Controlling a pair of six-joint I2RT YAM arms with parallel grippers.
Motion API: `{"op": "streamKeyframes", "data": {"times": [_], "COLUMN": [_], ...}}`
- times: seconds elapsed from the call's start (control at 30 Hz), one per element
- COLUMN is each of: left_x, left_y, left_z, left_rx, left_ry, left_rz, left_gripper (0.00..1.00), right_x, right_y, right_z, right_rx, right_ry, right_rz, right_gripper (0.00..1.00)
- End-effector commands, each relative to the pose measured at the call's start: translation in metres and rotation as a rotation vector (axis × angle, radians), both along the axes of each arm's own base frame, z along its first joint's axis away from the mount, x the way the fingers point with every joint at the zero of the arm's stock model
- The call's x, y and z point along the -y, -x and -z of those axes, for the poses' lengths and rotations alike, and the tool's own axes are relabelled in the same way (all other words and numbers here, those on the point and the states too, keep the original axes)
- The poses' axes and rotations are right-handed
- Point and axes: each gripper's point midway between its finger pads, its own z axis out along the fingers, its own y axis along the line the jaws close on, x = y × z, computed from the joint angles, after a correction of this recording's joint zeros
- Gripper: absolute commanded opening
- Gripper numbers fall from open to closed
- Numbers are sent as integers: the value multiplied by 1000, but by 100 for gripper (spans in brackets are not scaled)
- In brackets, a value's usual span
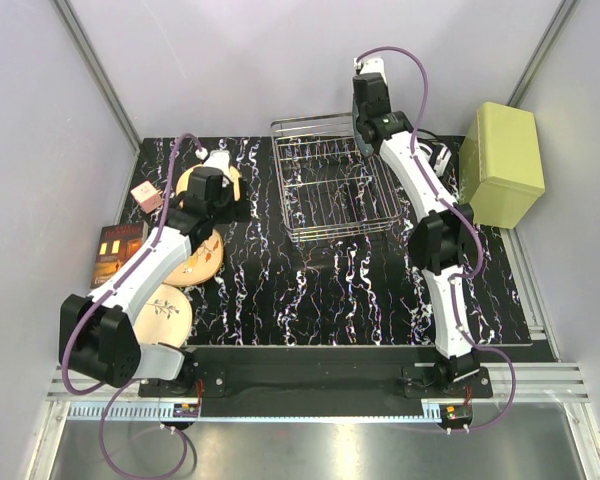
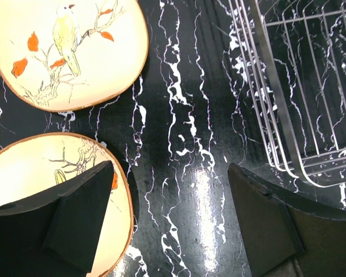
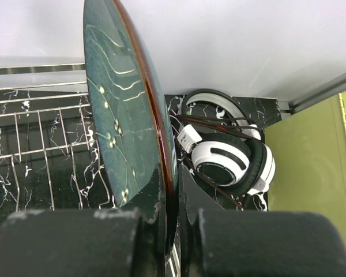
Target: Load the plates into the dish rack
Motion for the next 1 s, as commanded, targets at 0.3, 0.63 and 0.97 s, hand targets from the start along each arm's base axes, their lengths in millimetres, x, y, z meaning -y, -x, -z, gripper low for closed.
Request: {"op": "streamKeyframes", "data": {"times": [0.3,0.63,0.97], "left_x": [-2,-4,-12], "left_y": [-3,-8,-5], "left_z": [-5,-11,-16], "left_rx": [40,57,72], "left_ry": [17,3,-18], "left_rz": [-20,-29,-34], "left_gripper": [85,88,90], "right_x": [-3,-5,-4], "right_y": [-3,-11,-8], "right_z": [-28,6,11], "right_rx": [136,88,59], "right_ry": [-13,12,50], "right_rz": [90,103,82], "right_gripper": [0,3,48]}}
